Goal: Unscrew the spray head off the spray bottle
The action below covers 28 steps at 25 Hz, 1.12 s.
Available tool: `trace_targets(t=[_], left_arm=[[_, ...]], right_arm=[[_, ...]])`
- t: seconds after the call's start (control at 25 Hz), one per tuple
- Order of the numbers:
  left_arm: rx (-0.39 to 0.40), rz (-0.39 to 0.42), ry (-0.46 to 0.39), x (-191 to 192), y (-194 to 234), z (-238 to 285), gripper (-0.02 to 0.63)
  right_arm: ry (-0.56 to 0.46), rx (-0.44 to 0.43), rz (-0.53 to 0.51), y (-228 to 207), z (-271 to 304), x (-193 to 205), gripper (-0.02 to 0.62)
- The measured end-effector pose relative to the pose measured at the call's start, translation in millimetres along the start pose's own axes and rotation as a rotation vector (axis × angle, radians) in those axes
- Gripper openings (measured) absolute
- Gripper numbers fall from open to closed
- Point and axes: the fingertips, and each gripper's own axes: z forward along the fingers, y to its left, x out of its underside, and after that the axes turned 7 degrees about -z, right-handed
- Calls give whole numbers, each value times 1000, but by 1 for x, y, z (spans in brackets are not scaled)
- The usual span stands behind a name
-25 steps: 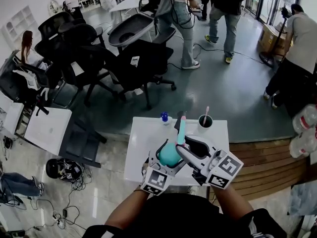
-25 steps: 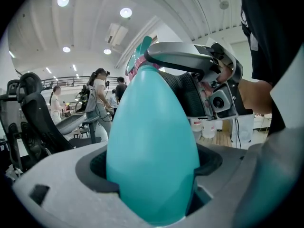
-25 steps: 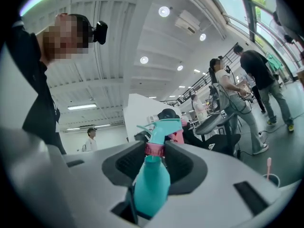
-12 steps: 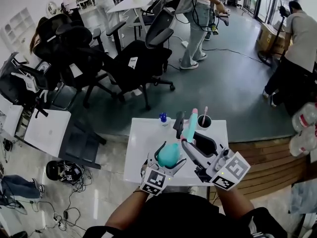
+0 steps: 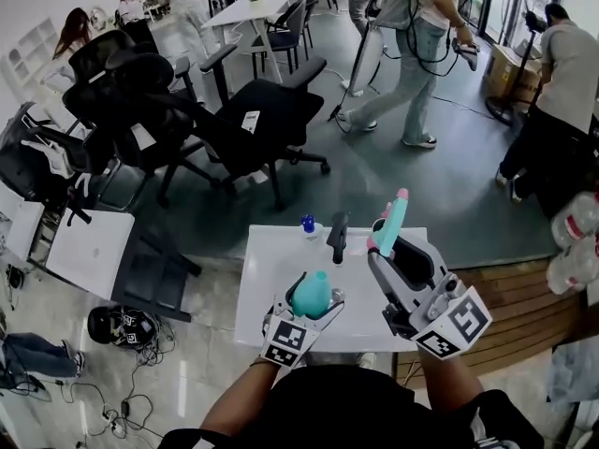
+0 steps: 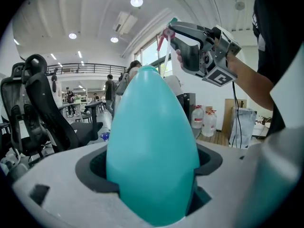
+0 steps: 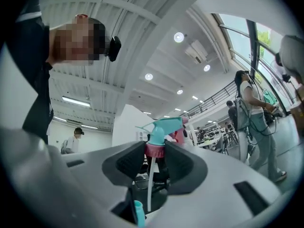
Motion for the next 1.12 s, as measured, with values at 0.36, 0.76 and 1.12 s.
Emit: trace_targets(t=[0.36, 0.76, 1.12], left_arm=[[-55, -4, -44, -17, 20, -7, 451], [-104, 39, -113, -54, 34, -15, 451], [-115, 34, -161, -71, 37, -22, 451]], right_arm=[[27, 68, -34, -19, -13, 9, 138], [136, 88, -75, -22, -19, 57, 138], [212, 101, -71, -21, -31, 100, 138]])
